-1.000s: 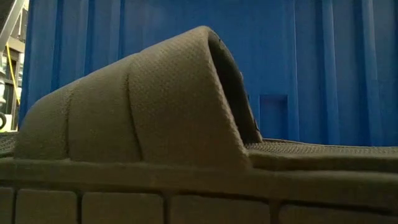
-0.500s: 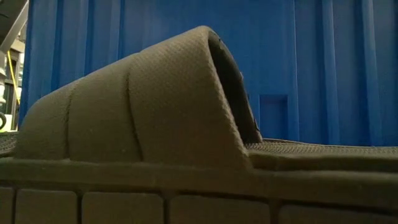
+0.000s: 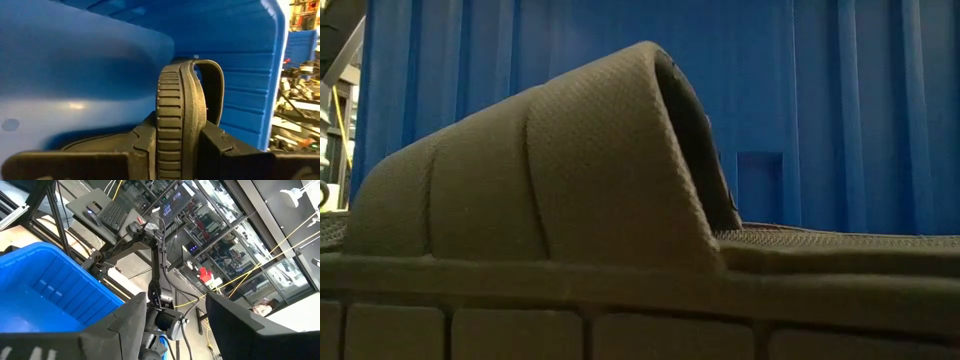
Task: Pick and place slides into bin
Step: Put the black slipper into the blue bin
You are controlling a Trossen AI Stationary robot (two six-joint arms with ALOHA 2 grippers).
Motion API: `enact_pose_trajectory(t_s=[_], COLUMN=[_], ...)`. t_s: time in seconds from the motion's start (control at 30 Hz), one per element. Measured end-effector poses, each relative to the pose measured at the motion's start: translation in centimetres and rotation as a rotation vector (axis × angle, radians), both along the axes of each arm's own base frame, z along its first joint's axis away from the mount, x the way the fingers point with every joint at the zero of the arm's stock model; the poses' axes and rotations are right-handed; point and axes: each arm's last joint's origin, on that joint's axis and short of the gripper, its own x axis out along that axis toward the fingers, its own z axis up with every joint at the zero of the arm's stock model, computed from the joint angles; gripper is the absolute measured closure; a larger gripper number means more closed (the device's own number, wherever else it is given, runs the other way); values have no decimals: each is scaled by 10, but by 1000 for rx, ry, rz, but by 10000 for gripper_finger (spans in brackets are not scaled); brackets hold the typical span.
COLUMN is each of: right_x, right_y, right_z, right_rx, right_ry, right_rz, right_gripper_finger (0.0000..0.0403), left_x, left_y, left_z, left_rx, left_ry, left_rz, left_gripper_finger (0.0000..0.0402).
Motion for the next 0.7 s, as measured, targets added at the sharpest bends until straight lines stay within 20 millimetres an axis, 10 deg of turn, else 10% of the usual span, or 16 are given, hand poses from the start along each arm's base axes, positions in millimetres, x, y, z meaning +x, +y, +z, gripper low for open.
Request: enact_pose_trajectory(t_s=[0.23,0.7], right_x=[0,0], right_y=[0,0], right_z=[0,0], right_rx=[-2,-24], right_ry=[0,2], right_rz=[1,6], right_gripper_finger=[208,208], left_x=[-1,-2], left_y=[3,2], left_z=[2,2], left_rx=[7,-29], left_ry=[-20,-35], left_rz=[-16,-37], left_gripper_finger=[308,126])
